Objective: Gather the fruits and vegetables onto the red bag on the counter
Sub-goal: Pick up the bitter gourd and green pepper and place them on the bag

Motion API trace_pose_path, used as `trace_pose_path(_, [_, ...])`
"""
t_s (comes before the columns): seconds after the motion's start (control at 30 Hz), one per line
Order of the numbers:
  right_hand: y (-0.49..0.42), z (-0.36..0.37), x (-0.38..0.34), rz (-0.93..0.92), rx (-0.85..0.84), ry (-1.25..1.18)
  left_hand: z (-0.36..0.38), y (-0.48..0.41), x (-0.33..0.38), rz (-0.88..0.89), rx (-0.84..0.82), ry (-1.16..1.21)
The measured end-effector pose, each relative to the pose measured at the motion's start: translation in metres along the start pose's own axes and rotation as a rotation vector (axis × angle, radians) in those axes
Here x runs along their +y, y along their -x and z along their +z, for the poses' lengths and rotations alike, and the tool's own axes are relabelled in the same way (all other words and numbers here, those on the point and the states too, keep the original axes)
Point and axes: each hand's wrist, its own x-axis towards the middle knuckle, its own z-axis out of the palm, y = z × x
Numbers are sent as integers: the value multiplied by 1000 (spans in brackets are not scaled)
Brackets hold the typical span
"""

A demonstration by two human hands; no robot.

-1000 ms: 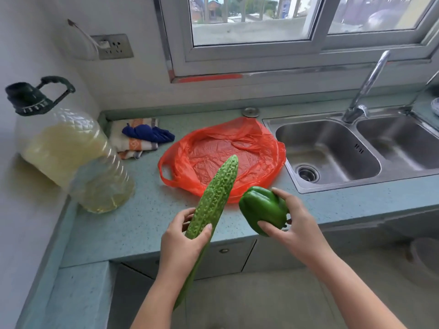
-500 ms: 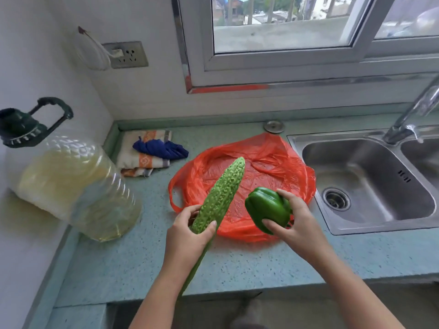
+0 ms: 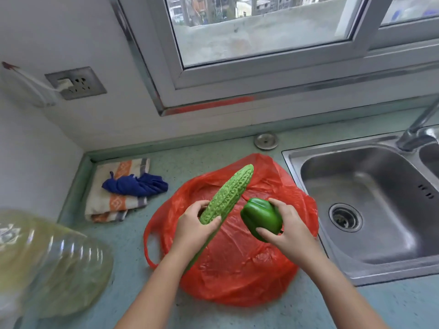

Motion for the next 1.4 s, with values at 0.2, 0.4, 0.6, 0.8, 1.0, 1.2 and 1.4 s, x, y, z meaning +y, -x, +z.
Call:
trace_pose_path(0.2, [-17, 14, 8, 65, -36, 23, 15, -36, -11, 27, -82, -16])
trace_pose_path(0.4, [-28, 23, 15, 94, -67, 28, 29, -62, -27, 51, -147, -52])
trace_pose_path(0.6, [-42, 36, 15, 124, -51, 74, 35, -78, -44, 66, -164, -48])
trace_pose_path(0.8, [-54, 47, 14, 136, -55, 104, 36, -85, -59, 54, -178, -20])
trace_pose_path(1.0, [-60, 48, 14, 132, -52, 134, 38, -86, -65, 55, -168, 7])
trace_pose_path(1.2, [-59, 49, 14, 113, -54, 139, 35, -85, -68, 103, -135, -20])
trace_pose_path(1.4, [-54, 50, 16, 102, -61, 159, 33, -84, -69, 118, -137, -57])
